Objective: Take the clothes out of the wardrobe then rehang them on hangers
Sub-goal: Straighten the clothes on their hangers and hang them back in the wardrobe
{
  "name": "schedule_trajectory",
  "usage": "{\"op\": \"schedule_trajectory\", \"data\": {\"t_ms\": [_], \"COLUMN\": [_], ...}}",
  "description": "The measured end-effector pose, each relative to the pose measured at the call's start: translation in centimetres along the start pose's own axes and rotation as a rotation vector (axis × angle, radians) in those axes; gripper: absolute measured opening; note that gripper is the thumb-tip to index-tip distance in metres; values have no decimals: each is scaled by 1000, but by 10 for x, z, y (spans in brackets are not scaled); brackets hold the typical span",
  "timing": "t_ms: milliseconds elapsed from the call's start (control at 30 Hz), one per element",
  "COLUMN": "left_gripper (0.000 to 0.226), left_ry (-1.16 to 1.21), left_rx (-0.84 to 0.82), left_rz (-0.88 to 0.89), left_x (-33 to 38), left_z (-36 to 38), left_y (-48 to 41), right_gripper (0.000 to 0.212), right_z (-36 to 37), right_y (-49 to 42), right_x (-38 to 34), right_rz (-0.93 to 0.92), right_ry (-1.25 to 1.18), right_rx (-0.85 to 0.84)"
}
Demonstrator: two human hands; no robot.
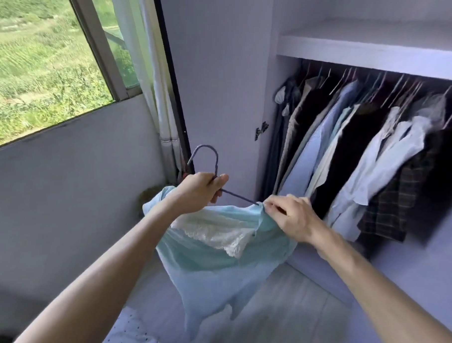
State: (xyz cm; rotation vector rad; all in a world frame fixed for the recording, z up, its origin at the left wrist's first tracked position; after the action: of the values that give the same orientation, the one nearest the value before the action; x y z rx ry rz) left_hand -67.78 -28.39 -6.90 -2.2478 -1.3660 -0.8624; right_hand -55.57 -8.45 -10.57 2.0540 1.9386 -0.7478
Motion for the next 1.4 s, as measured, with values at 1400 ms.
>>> {"op": "schedule_trajectory", "data": {"t_ms": [1400], "left_gripper": [80], "left_ry": [-392], "left_rx": [238], "left_rz": [842], "left_x": [384], "left_z": [173], "left_y": [-188], "right_gripper": [15], "right_z": [-268], "right_y": [39], "right_x": [390], "right_rz": [947], "right_ry": [-144], "right_rx": [707]}}
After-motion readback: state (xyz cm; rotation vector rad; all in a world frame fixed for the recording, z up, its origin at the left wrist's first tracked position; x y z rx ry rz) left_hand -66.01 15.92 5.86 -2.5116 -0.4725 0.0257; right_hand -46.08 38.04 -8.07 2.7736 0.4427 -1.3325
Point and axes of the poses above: each hand's wrist, its own y-axis away from the middle knuckle, its own z-axis out of the palm, x = y × z, the point moved 6 cm from there along -y, towards the middle knuckle, and after that the axes turned 6 degrees about x, right-handed, at the moved point
